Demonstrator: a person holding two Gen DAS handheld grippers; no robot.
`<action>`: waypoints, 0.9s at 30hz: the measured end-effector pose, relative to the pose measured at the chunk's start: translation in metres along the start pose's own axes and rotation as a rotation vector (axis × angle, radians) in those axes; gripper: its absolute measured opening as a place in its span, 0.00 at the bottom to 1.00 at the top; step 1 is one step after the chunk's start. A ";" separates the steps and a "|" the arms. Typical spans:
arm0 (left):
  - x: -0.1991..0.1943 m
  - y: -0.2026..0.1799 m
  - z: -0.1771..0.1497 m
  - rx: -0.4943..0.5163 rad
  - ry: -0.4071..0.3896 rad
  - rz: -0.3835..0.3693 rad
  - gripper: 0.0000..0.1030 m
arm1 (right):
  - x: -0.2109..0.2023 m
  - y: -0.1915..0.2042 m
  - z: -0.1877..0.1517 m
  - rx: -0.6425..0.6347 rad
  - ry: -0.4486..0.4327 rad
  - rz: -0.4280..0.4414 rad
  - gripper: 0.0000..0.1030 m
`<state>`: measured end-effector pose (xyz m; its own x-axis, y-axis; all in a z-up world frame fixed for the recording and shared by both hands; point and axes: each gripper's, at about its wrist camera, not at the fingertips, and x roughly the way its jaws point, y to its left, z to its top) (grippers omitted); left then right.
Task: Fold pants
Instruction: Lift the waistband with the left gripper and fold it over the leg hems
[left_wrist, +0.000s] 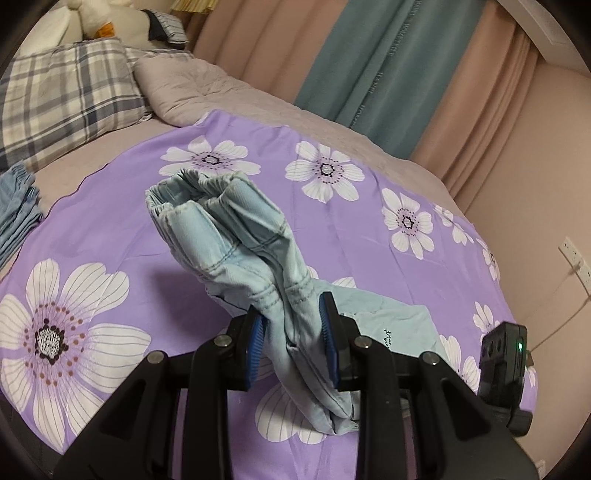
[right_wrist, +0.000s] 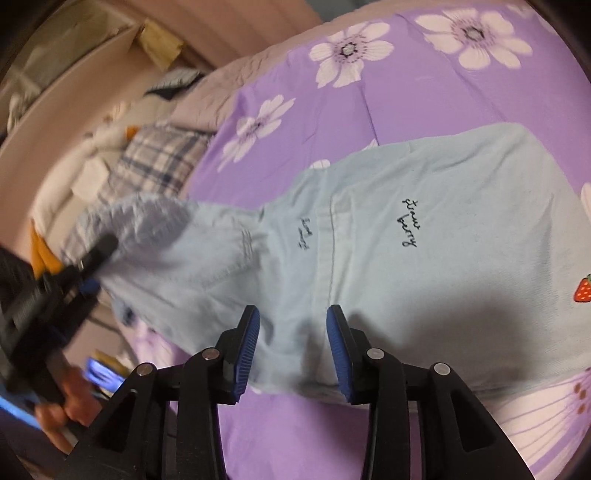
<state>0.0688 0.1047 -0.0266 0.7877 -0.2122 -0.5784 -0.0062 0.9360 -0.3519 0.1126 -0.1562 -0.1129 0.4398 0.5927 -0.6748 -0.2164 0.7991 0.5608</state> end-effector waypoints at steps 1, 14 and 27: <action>0.001 -0.004 0.001 0.012 0.002 -0.003 0.27 | 0.001 -0.002 0.001 0.024 -0.001 0.021 0.39; 0.022 -0.077 -0.003 0.198 0.031 -0.072 0.27 | -0.014 -0.047 -0.002 0.319 -0.072 0.316 0.51; 0.074 -0.131 -0.046 0.393 0.182 -0.106 0.27 | -0.029 -0.084 -0.001 0.575 -0.168 0.630 0.71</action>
<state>0.0998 -0.0471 -0.0575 0.6496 -0.3260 -0.6869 0.3309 0.9346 -0.1306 0.1176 -0.2401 -0.1407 0.5192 0.8484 -0.1029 -0.0087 0.1256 0.9920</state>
